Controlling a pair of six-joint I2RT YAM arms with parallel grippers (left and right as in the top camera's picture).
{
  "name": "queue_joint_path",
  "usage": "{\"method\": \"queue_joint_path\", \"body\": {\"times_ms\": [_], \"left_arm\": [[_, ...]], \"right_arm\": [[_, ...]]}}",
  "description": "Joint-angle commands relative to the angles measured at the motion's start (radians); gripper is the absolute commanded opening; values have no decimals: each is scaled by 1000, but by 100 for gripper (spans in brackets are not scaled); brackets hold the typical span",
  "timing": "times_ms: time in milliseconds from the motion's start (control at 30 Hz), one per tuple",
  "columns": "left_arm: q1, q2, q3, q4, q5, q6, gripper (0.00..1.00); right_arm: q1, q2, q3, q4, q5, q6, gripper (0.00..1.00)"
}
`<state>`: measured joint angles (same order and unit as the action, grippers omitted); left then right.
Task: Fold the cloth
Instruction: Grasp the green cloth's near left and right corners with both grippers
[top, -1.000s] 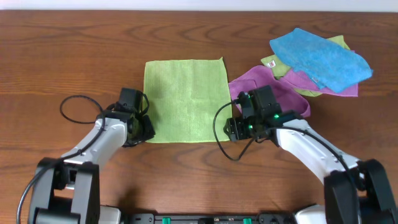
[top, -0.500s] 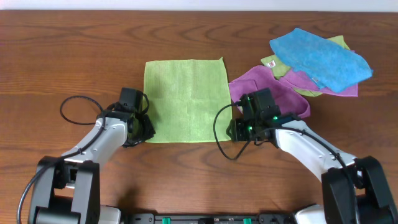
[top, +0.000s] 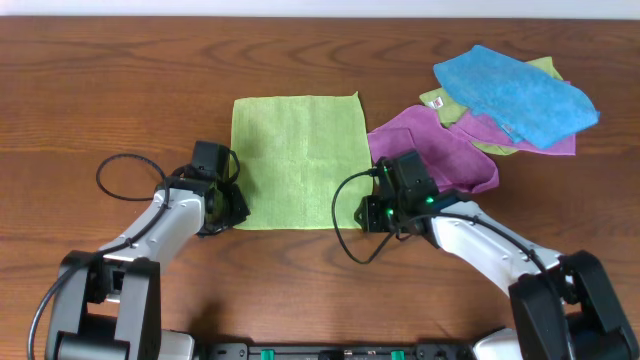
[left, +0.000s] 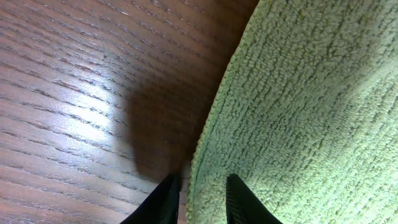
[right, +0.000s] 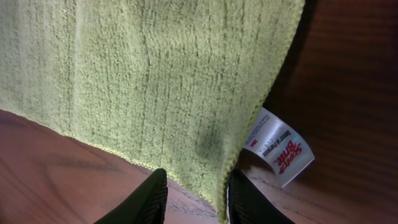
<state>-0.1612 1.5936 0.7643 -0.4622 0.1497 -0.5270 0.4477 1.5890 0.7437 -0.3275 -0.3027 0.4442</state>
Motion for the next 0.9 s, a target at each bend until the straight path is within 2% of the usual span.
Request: {"method": "queue_joint_path", "body": {"times_ms": [0,133,333,400,567,600,733,867], "left_arm": [[-3,19,-9,0,-10,-6,27],[-3,19,-9,0,0,-6,26],[-3,19,-9,8,1,-19,17],[-3,19,-9,10,1,-24,17],[-3,19,-9,15,8,-27,17],[-3,19,-9,15,8,-28,15],[-3,19,-9,15,8,-28,6],[-3,19,-9,14,9,-28,6]], "right_arm": [[6,7,-14,-6,42,28,32],[6,7,-22,-17,86,42,28],[6,7,-22,-5,90,42,19],[6,7,-22,0,94,41,14],[6,7,-22,20,94,42,10],[6,7,-22,26,94,42,6],[6,7,-22,33,97,42,2],[6,7,-22,32,97,42,2]]}}
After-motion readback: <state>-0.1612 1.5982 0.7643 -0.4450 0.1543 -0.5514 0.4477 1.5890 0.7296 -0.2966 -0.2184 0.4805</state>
